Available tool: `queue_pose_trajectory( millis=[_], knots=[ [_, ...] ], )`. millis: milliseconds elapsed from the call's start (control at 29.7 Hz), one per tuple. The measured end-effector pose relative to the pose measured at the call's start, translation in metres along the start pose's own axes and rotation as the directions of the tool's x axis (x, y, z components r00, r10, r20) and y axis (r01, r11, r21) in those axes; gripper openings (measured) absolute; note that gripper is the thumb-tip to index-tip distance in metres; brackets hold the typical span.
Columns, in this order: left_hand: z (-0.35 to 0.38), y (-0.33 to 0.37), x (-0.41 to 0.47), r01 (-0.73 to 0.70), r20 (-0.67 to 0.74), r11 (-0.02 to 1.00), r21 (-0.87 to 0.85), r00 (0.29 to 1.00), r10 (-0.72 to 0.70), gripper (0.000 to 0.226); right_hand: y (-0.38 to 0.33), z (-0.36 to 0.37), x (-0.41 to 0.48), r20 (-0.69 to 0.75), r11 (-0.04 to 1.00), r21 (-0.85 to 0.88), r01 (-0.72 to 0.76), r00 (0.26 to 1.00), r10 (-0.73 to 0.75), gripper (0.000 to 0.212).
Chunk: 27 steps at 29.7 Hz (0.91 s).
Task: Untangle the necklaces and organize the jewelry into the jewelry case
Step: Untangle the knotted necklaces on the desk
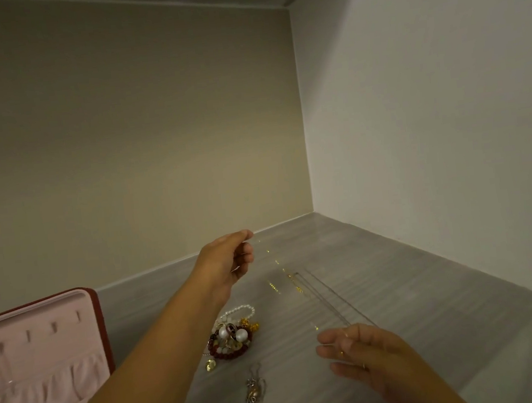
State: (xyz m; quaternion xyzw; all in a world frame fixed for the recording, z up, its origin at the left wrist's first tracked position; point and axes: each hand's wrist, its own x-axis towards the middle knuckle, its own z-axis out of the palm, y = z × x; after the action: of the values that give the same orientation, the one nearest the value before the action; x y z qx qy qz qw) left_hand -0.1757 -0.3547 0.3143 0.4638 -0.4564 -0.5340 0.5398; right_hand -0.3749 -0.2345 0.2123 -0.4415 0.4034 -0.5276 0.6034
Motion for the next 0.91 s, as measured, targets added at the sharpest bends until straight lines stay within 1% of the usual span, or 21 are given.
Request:
queue_pose_trajectory(
  millis=[67, 135, 202, 303, 371, 472, 505, 539, 573, 640, 674, 741, 808, 842, 909],
  knots=[
    [-0.001, -0.001, 0.005, 0.009, -0.031, 1.000, -0.026, 0.999, -0.010, 0.011, -0.003, 0.006, -0.004, -0.035, 0.992, 0.122, 0.018, 0.999, -0.013, 0.008],
    [0.000, -0.004, 0.009, 0.016, -0.050, 0.999, -0.032, 0.999, -0.018, 0.010, -0.004, 0.009, -0.005, -0.111, 0.986, 0.159, 0.052, 0.993, -0.035, 0.013],
    [0.002, -0.006, 0.012, 0.019, -0.060, 1.000, -0.021, 0.998, -0.020, 0.009, -0.006, 0.011, -0.006, -0.190, 0.983, 0.154, 0.098, 0.979, -0.068, 0.013],
    [0.006, -0.011, 0.019, -0.001, -0.074, 1.000, 0.022, 0.997, 0.002, 0.009, -0.004, 0.009, -0.005, -0.283, 0.985, 0.077, 0.154, 0.951, -0.127, 0.011],
    [0.009, -0.016, 0.026, -0.015, -0.095, 0.998, 0.063, 0.995, 0.021, 0.009, 0.001, 0.009, -0.005, -0.342, 0.988, -0.038, 0.151, 0.927, -0.155, 0.008],
    [0.012, -0.029, 0.038, -0.020, -0.126, 0.986, 0.166, 0.991, 0.042, 0.008, 0.011, 0.007, -0.005, -0.418, 0.961, -0.271, 0.053, 0.893, -0.167, 0.008],
    [0.014, -0.035, 0.042, -0.018, -0.128, 0.977, 0.210, 0.991, 0.046, 0.008, 0.014, 0.006, -0.003, -0.422, 0.937, -0.350, 0.001, 0.892, -0.158, 0.008],
    [0.015, -0.041, 0.047, -0.018, -0.127, 0.966, 0.257, 0.990, 0.052, 0.007, 0.010, 0.005, -0.001, -0.404, 0.882, -0.466, -0.069, 0.903, -0.143, 0.007],
    [0.015, -0.047, 0.052, -0.019, -0.124, 0.952, 0.305, 0.991, 0.060, 0.007, 0.007, 0.003, 0.000, -0.364, 0.791, -0.598, -0.131, 0.923, -0.122, 0.010],
    [0.015, -0.060, 0.063, -0.016, -0.112, 0.916, 0.401, 0.992, 0.066, 0.009, -0.001, 0.004, -0.002, -0.305, 0.606, -0.780, -0.153, 0.940, -0.154, 0.022],
    [0.014, -0.067, 0.069, -0.011, -0.106, 0.893, 0.450, 0.992, 0.065, 0.011, -0.004, 0.005, -0.001, -0.293, 0.541, -0.825, -0.160, 0.941, -0.170, 0.024],
    [0.013, -0.078, 0.081, -0.001, -0.087, 0.848, 0.530, 0.995, 0.056, 0.014, -0.003, 0.005, 0.004, -0.306, 0.445, -0.878, -0.179, 0.924, -0.231, 0.018],
    [0.014, -0.089, 0.089, 0.007, -0.061, 0.810, 0.586, 0.998, 0.035, 0.015, 0.004, 0.003, 0.007, -0.303, 0.417, -0.890, -0.186, 0.924, -0.235, 0.009],
    [0.015, -0.093, 0.091, 0.009, -0.048, 0.794, 0.607, 0.999, 0.026, 0.016, 0.009, 0.001, 0.009, -0.291, 0.400, -0.899, -0.177, 0.925, -0.245, 0.010],
    [0.019, -0.101, 0.093, 0.012, -0.028, 0.772, 0.636, 1.000, 0.007, 0.015, 0.011, -0.001, 0.012, -0.309, 0.356, -0.914, -0.195, 0.903, -0.299, 0.019]
  ],
)
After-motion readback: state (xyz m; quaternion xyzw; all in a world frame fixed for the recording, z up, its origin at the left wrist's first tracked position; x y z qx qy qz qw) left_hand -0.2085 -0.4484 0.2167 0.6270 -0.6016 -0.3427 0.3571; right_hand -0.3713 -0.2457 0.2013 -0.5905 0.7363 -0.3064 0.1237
